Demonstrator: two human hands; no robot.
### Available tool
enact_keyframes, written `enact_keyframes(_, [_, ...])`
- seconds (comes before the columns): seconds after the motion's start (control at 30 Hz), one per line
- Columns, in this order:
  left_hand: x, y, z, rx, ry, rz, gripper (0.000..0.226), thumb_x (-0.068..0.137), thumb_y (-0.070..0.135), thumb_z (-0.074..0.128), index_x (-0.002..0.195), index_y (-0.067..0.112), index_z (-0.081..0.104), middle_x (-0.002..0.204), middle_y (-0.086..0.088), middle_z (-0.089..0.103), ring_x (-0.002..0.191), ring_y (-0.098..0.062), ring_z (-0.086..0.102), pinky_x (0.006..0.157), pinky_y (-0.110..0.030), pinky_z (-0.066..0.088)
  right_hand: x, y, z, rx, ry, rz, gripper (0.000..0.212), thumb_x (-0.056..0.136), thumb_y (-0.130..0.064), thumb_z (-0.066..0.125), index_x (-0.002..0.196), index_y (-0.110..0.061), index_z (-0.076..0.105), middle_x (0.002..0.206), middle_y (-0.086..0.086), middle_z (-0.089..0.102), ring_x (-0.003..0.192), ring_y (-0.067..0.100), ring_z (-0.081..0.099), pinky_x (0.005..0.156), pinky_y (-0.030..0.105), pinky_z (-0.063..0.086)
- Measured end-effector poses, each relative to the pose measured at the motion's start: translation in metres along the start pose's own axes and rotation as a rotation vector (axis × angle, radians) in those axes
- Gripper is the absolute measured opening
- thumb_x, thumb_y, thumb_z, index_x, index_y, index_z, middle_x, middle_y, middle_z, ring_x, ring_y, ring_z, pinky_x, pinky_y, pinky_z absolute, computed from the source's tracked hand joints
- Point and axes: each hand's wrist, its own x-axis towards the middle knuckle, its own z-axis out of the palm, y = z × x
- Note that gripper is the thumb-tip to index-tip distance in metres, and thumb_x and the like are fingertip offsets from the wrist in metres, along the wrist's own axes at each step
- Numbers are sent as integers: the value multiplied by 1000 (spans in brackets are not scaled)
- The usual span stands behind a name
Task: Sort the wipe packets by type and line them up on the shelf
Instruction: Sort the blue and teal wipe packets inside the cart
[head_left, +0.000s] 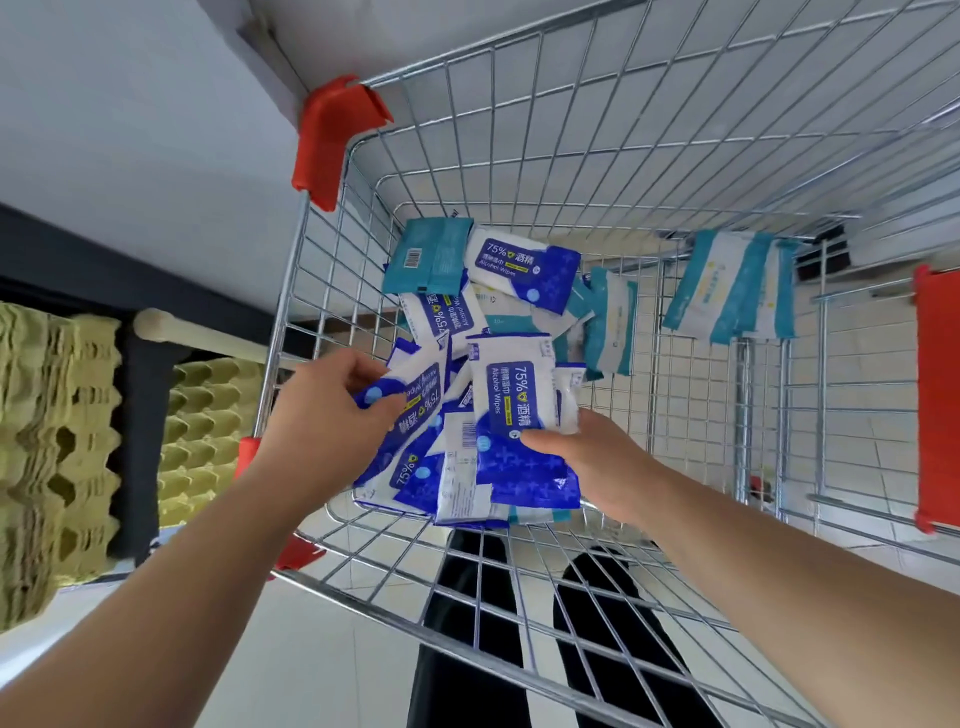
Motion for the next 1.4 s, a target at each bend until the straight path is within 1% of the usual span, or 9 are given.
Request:
enact_keyframes(0.27, [8,-28,24,189,-328,-84,17,90,13,60,101,19,49,86,5,60,77,-9,60,59,-22,45,6,3,-3,161,-45,47,32,88,0,61,113,-19,63,111,10,70,108,29,64,102,52,44])
enact_keyframes(0.33, [14,-30,32,162,-306,-82,26,89,22,65,108,22,48,92,7,58,79,-4,56,61,-19,42,7,2,-3,173,-101,56,38,87,0,61,120,-17,61,114,8,70,109,27,64,102,51,45])
enact_keyframes(0.43, [25,-36,40,270,-254,-55,49,77,35,74,116,21,49,113,-3,53,98,-16,55,84,-35,51,7,3,2,183,-140,45,39,87,1,60,122,-18,59,115,7,69,109,25,65,99,48,48])
enact_keyframes(0.53, [27,-35,39,182,-254,-53,47,76,28,79,112,22,51,101,3,61,82,-7,60,67,-24,50,5,4,10,213,-137,14,36,87,2,60,114,-22,61,113,4,70,107,21,66,94,43,51])
enact_keyframes(0.7, [23,-31,38,89,-253,-119,57,64,29,88,107,26,50,87,15,63,74,2,59,53,-16,41,10,10,20,284,-52,-39,42,82,7,65,116,-19,60,113,7,70,109,25,64,99,52,47])
enact_keyframes(0.87, [20,-21,36,4,-229,-141,47,65,23,88,91,33,51,82,16,63,74,-2,61,53,-20,42,10,2,20,233,-64,14,29,83,0,67,100,-23,66,107,5,72,105,24,66,101,48,46])
enact_keyframes(1.1, [14,-10,30,-7,-123,-108,39,73,21,81,98,26,53,83,12,66,72,-5,65,55,-25,49,8,-7,16,450,-157,69,39,85,5,62,120,-9,59,118,12,68,112,27,63,99,47,48])
enact_keyframes(1.2, [18,-6,27,8,-92,-59,35,77,23,78,102,23,55,83,14,63,73,-2,61,53,-21,45,6,-10,17,494,-162,58,33,86,5,61,114,-11,61,117,11,68,110,26,64,92,43,52])
enact_keyframes(1.4, [34,-4,34,279,18,34,21,83,25,72,100,17,62,109,-4,54,79,-15,52,67,-26,41,9,-14,27,323,109,27,25,78,-3,74,89,-25,66,98,0,73,96,21,68,94,45,52])
